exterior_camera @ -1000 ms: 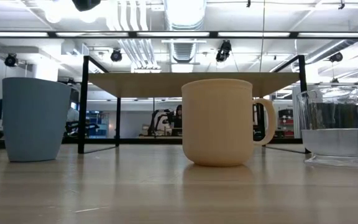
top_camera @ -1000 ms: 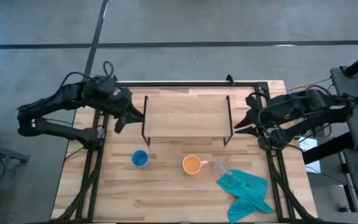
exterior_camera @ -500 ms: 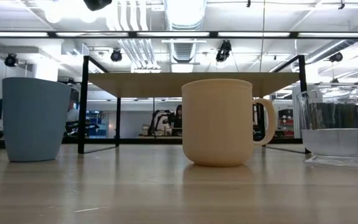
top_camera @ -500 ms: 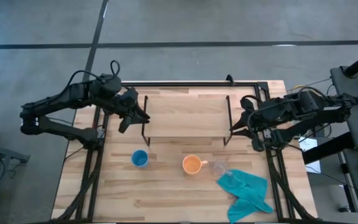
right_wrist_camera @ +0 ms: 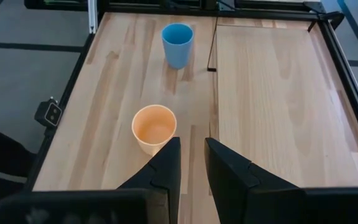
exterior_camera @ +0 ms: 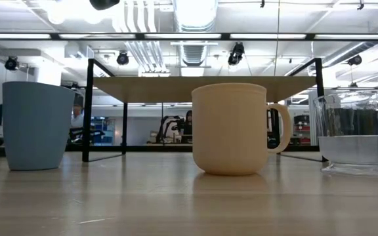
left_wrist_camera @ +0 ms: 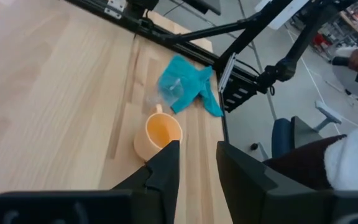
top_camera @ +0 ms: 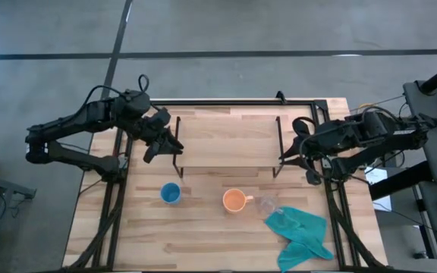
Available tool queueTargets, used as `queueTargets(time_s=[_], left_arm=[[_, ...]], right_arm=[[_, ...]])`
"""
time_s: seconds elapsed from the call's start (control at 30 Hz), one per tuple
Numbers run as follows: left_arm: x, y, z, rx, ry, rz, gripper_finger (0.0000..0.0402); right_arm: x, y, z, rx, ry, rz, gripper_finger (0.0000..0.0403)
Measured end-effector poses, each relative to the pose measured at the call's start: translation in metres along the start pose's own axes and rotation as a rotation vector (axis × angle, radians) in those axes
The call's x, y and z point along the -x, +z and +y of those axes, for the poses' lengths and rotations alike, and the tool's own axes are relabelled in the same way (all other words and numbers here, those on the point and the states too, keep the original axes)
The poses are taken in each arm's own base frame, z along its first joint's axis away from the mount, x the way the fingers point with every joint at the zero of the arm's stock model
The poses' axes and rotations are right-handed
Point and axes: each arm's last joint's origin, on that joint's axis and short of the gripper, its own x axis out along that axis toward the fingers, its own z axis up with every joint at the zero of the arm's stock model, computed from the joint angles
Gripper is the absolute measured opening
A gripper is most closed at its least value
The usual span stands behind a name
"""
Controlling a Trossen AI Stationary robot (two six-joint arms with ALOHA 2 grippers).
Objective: Stack small to large cups/mugs on shelf
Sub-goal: Put the transparent mug on the shelf
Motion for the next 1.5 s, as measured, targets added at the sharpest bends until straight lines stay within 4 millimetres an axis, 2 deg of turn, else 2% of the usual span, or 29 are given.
queueTargets(time_s=[0.3,0.53,0.73,0.9,1.07,1.33,1.5], left_arm=[[-0.007,0.000,0.004,0.009,0.006,0.025,0.0141],[-0.021,0.000,0.006,0.024,-0.047,0.080,0.0148],[-0.046,0.005,0.009,0.024,-0.072,0.124,0.0148],[-0.062,0.015,0.009,-0.012,-0.155,0.089,0.0148],[-0.067,0.022,0.008,-0.052,-0.196,0.035,0.0148],[-0.056,0.022,0.004,-0.072,-0.206,0.005,0.0148],[-0.044,0.022,-0.002,-0.134,-0.215,-0.029,0.0148]], right_arm=[[-0.004,0.001,0.000,-0.013,-0.001,0.011,0.0108],[-0.006,0.000,0.001,-0.123,0.007,0.029,0.0142],[-0.024,-0.012,0.005,-0.175,0.088,0.265,0.0150],[-0.054,-0.015,0.011,-0.200,0.122,0.434,0.0148],[-0.098,-0.016,0.017,-0.205,0.138,0.578,0.0148],[-0.163,-0.029,0.022,-0.210,0.108,0.786,0.0141],[-0.193,-0.039,0.024,-0.215,0.097,0.880,0.0129]])
